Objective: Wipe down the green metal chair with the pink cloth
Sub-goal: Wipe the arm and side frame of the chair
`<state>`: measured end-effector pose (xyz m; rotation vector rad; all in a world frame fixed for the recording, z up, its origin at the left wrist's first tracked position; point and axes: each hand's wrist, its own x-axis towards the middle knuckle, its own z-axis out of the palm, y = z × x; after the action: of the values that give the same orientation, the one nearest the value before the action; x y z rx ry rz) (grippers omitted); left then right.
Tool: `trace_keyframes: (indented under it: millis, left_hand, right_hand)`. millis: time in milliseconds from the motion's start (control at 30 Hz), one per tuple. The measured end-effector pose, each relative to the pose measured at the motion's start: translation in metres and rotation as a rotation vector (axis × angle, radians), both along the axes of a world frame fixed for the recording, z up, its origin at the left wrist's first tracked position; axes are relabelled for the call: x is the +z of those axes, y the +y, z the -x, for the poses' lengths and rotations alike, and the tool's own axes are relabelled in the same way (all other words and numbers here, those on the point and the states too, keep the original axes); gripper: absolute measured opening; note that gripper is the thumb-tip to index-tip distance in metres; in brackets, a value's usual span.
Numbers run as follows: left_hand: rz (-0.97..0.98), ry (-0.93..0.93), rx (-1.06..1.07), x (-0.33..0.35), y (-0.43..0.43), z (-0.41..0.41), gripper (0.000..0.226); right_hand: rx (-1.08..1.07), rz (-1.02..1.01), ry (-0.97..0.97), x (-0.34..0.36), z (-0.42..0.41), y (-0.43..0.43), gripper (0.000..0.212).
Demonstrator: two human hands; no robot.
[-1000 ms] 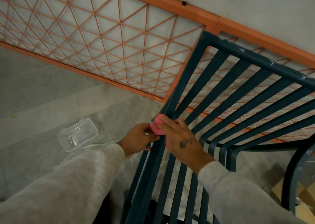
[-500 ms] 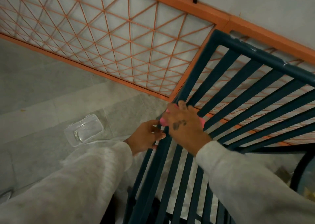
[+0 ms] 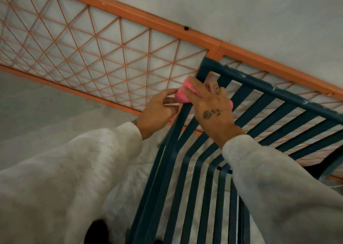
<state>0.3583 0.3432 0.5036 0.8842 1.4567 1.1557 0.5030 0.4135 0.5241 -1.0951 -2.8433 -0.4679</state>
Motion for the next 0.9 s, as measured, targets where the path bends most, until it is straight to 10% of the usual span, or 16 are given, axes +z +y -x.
trace_keyframes:
  millis: [467, 900]
  left_hand:
    - [-0.047, -0.022, -0.03, 0.042, 0.052, 0.011, 0.059]
    - [0.062, 0.084, -0.175, 0.024, 0.028, 0.003, 0.061]
  right_hand:
    - [-0.102, -0.043, 0.184, 0.018, 0.014, 0.008, 0.062]
    - [-0.077, 0.51, 0.28, -0.112, -0.021, -0.137, 0.044]
